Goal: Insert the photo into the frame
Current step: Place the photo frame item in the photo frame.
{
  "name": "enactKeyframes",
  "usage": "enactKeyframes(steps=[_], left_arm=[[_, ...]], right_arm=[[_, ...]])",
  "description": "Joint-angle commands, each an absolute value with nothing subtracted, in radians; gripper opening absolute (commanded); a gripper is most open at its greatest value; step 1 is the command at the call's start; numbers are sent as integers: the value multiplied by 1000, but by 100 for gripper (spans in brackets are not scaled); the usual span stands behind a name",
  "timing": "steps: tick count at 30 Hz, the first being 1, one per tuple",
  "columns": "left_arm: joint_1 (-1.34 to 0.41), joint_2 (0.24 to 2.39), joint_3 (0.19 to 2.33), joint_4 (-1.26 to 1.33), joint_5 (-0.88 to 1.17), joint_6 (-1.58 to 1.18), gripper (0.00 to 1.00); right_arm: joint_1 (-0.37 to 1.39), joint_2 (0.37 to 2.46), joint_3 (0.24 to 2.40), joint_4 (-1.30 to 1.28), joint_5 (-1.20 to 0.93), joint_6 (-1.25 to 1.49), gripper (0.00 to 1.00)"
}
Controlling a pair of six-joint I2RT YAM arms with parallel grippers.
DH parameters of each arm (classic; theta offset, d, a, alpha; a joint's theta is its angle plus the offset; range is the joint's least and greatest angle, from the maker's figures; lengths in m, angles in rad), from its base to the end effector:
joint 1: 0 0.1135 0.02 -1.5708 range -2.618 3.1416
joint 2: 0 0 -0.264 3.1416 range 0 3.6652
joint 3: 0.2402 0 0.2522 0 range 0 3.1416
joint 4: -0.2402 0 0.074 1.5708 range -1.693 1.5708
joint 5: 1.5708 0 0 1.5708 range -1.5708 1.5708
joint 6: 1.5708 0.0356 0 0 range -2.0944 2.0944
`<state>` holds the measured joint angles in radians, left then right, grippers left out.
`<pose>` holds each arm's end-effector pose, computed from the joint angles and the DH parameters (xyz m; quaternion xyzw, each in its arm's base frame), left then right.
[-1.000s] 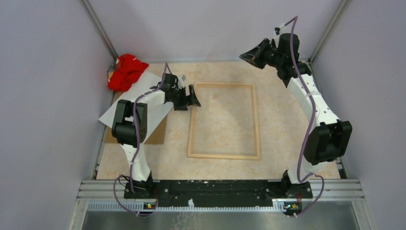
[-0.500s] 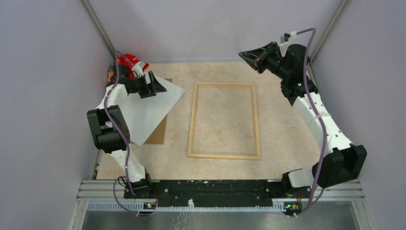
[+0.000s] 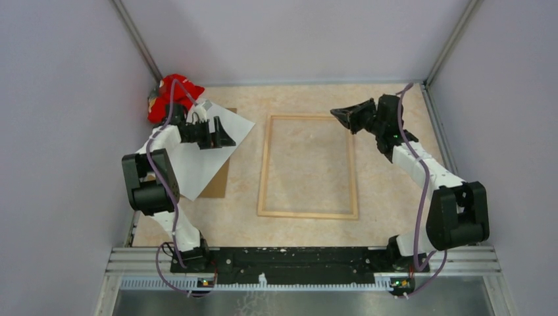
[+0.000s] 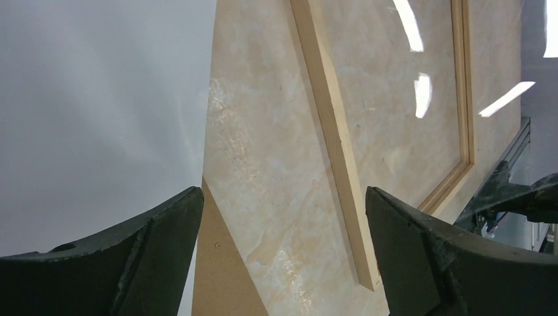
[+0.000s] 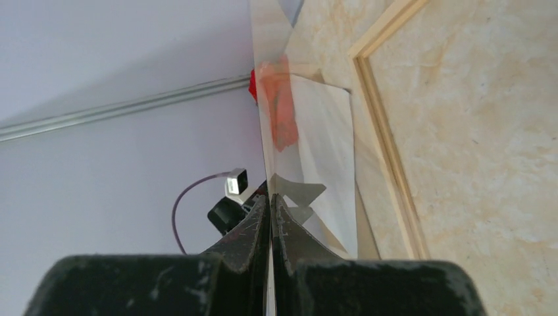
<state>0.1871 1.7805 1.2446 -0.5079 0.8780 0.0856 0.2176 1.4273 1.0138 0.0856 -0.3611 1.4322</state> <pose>0.3636 0.0410 0.2146 0.0662 0.8784 -0.3745 0.2894 0.3217 0.0840 0.2967 0.3706 0.7165 0.5198 0.2815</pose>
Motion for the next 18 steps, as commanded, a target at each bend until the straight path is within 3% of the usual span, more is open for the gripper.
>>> enactKeyframes(steps=[1,7,10,14,18], left_arm=[[152,1761,1225,-518,899,160,98],[57,1780,1188,-505,875,164,94],[6,1784,1160,-478,864,153,88],[-44,1804,1159,-472,857,151,78],[-59,1830,1176,-484,856,154,73]], right_arm=[[194,1413,926,190,-356,1445,0],[182,1389,835,199,-330,1402,0],[154,1382,830,159,-345,1309,12],[117,1405,774,306,-479,1255,37],[116,1482,805,312,-644,1166,49]])
